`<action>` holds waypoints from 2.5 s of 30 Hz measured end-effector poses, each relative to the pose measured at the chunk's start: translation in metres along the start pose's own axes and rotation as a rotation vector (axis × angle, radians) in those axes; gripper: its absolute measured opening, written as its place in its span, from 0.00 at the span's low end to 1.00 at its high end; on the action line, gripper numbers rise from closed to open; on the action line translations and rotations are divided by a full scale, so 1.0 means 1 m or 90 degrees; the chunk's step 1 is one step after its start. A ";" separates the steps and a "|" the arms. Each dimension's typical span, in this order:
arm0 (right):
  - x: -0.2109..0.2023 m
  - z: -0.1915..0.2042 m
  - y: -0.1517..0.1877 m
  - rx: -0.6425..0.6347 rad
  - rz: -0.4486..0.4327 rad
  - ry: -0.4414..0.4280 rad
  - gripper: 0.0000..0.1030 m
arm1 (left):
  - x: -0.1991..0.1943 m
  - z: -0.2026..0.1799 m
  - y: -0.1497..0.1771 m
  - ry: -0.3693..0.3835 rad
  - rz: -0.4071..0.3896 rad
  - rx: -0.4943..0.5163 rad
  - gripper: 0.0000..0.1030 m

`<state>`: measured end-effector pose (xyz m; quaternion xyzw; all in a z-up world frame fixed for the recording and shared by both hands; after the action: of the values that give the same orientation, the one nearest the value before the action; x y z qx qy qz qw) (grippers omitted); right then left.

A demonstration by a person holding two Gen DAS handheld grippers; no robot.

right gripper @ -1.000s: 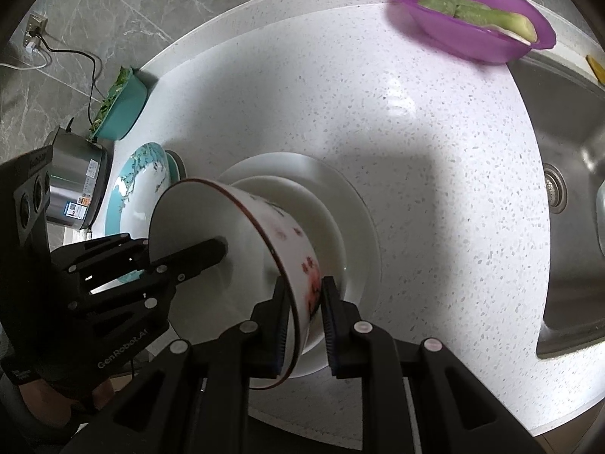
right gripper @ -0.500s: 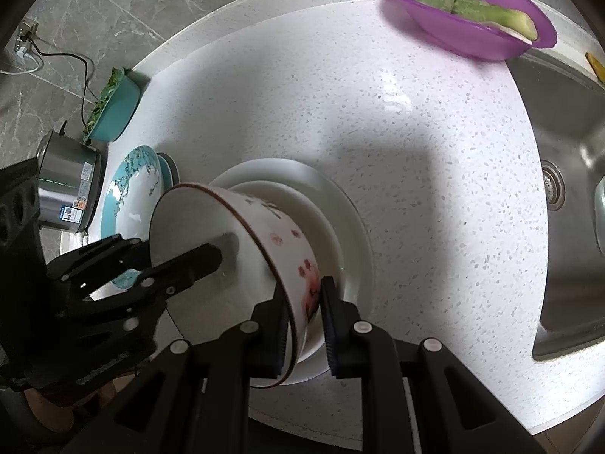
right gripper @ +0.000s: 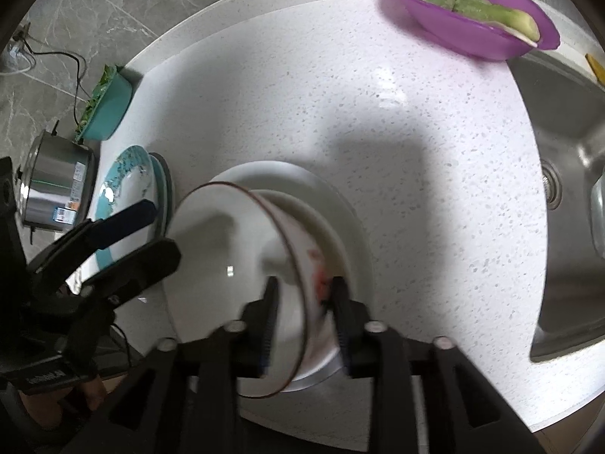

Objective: Organize plates and bowls
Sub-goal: 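Lower the red-flowered bowl onto the white plates and open both grippers, then move both grippers to the rim of the white plate stack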

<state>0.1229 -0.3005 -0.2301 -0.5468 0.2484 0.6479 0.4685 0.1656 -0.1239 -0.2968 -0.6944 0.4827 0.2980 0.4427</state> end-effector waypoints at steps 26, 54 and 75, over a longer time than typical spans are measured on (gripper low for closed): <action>0.005 0.047 -0.012 -0.164 0.035 0.199 0.75 | -0.022 0.038 0.007 0.006 -0.040 -0.096 0.65; -0.027 -0.053 0.040 -0.004 -0.037 -0.074 0.51 | 0.008 0.053 0.062 -0.145 0.060 -0.030 0.65; -0.030 -0.048 0.036 -0.075 -0.016 -0.047 0.48 | 0.029 0.052 0.062 -0.199 0.061 -0.033 0.66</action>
<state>0.1133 -0.3666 -0.2224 -0.5522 0.1854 0.6753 0.4524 0.1184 -0.0977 -0.3636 -0.6269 0.4329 0.4353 0.4797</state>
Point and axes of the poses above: each gripper's, at about its wrist camera, not at the fingertips, and x roughly the way its jaws point, z to its left, y to its underside, the point moved 5 cm from there along x, roughly the way its jaws point, and after that the axes turned 12 degrees about -x, right-handed, at the moved point
